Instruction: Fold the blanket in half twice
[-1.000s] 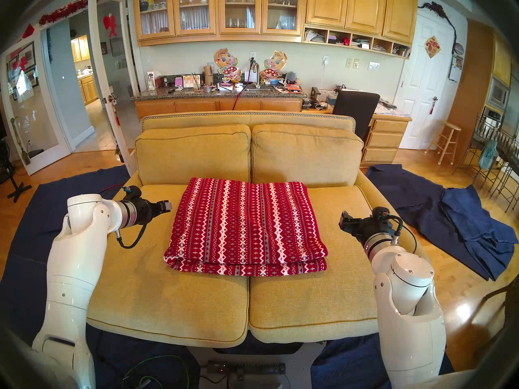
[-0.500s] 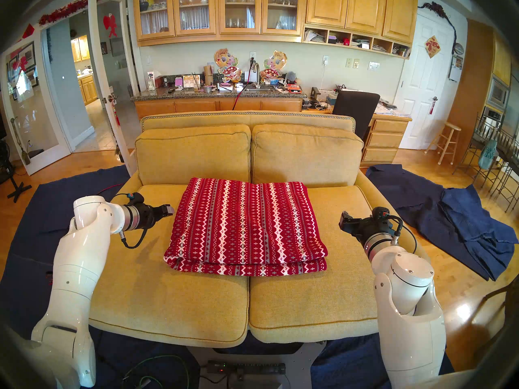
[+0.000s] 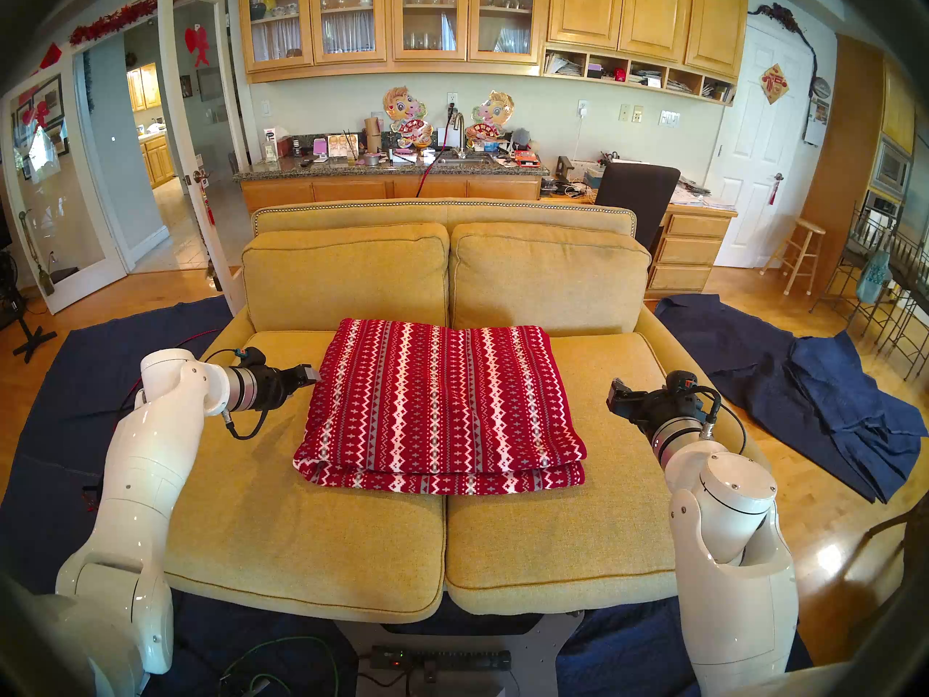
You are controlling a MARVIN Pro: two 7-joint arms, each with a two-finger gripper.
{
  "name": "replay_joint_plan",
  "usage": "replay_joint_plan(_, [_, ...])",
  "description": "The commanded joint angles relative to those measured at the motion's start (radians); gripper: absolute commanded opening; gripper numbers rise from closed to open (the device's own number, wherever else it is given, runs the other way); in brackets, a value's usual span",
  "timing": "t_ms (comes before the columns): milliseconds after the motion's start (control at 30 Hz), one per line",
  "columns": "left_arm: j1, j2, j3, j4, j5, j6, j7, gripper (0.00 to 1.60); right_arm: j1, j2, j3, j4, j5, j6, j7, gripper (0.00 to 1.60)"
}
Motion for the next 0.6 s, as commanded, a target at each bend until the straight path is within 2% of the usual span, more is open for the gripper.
replay_joint_plan(0, [-0.112, 0.011, 0.003, 0.045, -0.037, -0.002, -0.065, 1.6, 0.019, 0.001, -0.001, -0.034, 0.0, -0.009, 0.001, 1.6])
replay_joint_plan(367, [-0.192, 0.018, 0.042, 0.193, -0.049, -0.022, -0.162, 1.6, 0.019, 0.001, -0.001, -0.035, 0.0, -0.009, 0.001, 1.6])
replay_joint_plan(400, [-0.18, 0.021, 0.041, 0.188, -0.052, -0.029, -0.173, 1.6, 0.019, 0.001, -0.001, -0.035, 0.0, -0.009, 0.001, 1.6])
replay_joint_plan(467, [-0.217, 0.025, 0.056, 0.24, -0.048, -0.03, -0.201, 1.6, 0.019, 0.001, -0.001, -0.035, 0.0, -0.009, 0.001, 1.6])
replay_joint_plan(567, [-0.222, 0.029, 0.064, 0.255, -0.045, -0.038, -0.22, 1.6, 0.019, 0.001, -0.001, -0.035, 0.0, -0.009, 0.001, 1.6])
